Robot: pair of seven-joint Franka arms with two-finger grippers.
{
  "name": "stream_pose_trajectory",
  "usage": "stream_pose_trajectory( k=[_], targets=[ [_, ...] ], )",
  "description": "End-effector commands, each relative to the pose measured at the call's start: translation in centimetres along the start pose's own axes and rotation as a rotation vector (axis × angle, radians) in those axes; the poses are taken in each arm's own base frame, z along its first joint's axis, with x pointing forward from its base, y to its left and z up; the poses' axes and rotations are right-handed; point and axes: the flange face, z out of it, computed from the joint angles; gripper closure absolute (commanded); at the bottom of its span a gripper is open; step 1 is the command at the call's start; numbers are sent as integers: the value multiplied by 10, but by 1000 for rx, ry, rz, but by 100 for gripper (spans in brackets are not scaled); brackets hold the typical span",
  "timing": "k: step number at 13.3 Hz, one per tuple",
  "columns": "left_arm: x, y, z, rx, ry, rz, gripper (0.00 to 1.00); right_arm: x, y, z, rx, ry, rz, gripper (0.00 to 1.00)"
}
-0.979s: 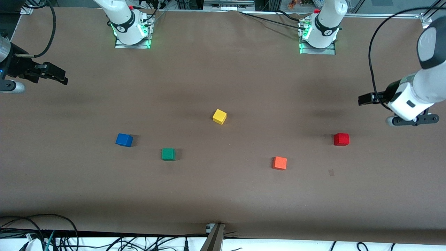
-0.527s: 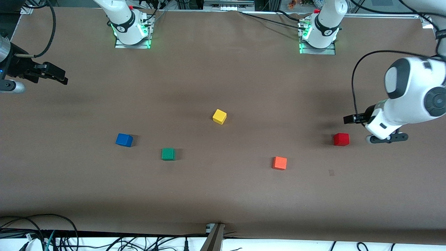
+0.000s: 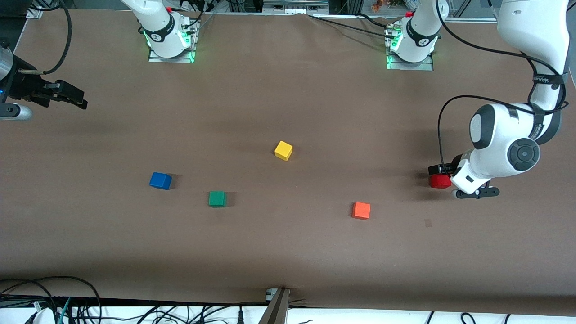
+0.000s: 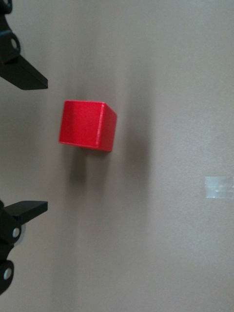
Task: Pass red block to right arm, stack on blue
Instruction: 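Reach the left gripper down over the red cube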
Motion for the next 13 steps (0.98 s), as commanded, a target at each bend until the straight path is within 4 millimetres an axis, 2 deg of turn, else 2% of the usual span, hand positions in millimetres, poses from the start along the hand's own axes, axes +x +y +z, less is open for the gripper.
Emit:
stream_pose_trajectory(
  k=[1,2,4,12,13],
  targets=[
    [2,-12,17,11,30,29,0,-3,1,-4,14,-4,2,0],
    [7,-22,24,7,39,48,0,-3,1,-4,14,-4,2,0],
    [11,-28,33,5,52,58,0,-2,1,-4,14,-3,3,0],
    [14,-27,59,7,32,64,0,-4,1,-3,12,-15,0,0],
    [13,-29,61,6,28,74,10,-5,5,-2,13,-19,6,0]
  ],
)
